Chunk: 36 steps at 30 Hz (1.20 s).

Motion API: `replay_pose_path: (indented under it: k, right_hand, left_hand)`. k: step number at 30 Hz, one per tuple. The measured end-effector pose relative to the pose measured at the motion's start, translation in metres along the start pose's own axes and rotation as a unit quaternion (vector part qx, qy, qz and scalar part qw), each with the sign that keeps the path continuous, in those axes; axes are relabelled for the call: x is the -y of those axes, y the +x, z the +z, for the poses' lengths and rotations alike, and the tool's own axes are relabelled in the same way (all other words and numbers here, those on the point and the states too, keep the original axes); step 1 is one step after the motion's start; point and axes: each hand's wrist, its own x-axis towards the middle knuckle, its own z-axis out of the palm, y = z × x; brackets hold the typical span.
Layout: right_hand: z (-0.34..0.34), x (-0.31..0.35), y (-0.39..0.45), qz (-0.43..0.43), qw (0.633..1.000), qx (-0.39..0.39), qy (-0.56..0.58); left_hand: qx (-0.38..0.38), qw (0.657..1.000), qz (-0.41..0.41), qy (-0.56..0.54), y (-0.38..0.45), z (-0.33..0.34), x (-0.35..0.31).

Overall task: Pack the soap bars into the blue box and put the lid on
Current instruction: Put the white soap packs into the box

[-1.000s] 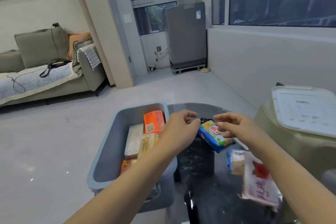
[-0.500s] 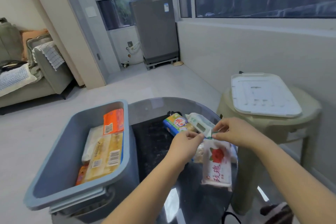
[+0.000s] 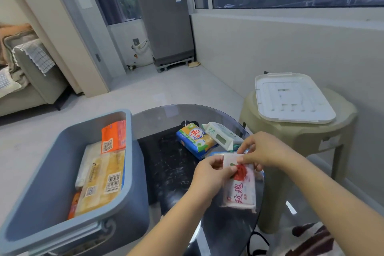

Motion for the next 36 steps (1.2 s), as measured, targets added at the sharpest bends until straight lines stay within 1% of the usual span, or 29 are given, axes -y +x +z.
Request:
replay_pose_path:
  k: [7,9,12,13,15,17,20,22,24,29,32,36]
  right_hand:
    - [0.001,0.007,0.0,-0.033,0.993,-0.052,0.099]
    - [0.003,0.012,0.005,-0.043,0.988,-0.071,0.128]
    - [0.001,0.017,0.018,-0.048,0.968,-0.104,0.225]
    - [-0.001,0.017,0.025,-0.048,0.964,-0.118,0.233]
    - [-0.002,0.012,0.038,-0.035,0.971,-0.131,0.198]
    - [-0.001,0.007,0.051,0.001,0.981,-0.112,0.161]
    - [0.001,0.002,0.069,0.055,0.987,-0.043,0.142]
    - [0.0,0.001,0.079,0.076,0.99,0.009,0.118]
    - [0.0,0.0,0.088,0.092,0.99,0.042,0.094]
    - [0.007,0.002,0.103,0.129,0.986,0.017,0.106]
    - [0.008,0.002,0.104,0.136,0.979,0.017,0.148]
    - [0.0,0.0,0.1,0.108,0.966,-0.003,0.235]
  left_hand:
    - [-0.021,0.995,-0.028,-0.09,0.0,-0.008,-0.001]
    - [-0.047,0.989,-0.033,-0.138,0.003,-0.012,-0.006]
    - [-0.102,0.973,-0.029,-0.204,0.01,-0.02,-0.016]
    - [-0.115,0.968,-0.026,-0.219,0.012,-0.022,-0.018]
    - [-0.134,0.962,-0.021,-0.238,0.015,-0.023,-0.019]
    - [-0.152,0.958,-0.025,-0.24,0.016,-0.022,-0.016]
    - [-0.171,0.949,-0.044,-0.26,0.018,-0.025,-0.008]
    - [-0.177,0.944,-0.056,-0.274,0.021,-0.029,-0.006]
    - [-0.173,0.941,-0.066,-0.282,0.024,-0.031,-0.005]
    - [-0.175,0.941,-0.068,-0.282,0.029,-0.032,-0.008]
    - [-0.184,0.938,-0.064,-0.286,0.027,-0.033,-0.01]
    - [-0.194,0.932,-0.054,-0.301,0.016,-0.033,-0.019]
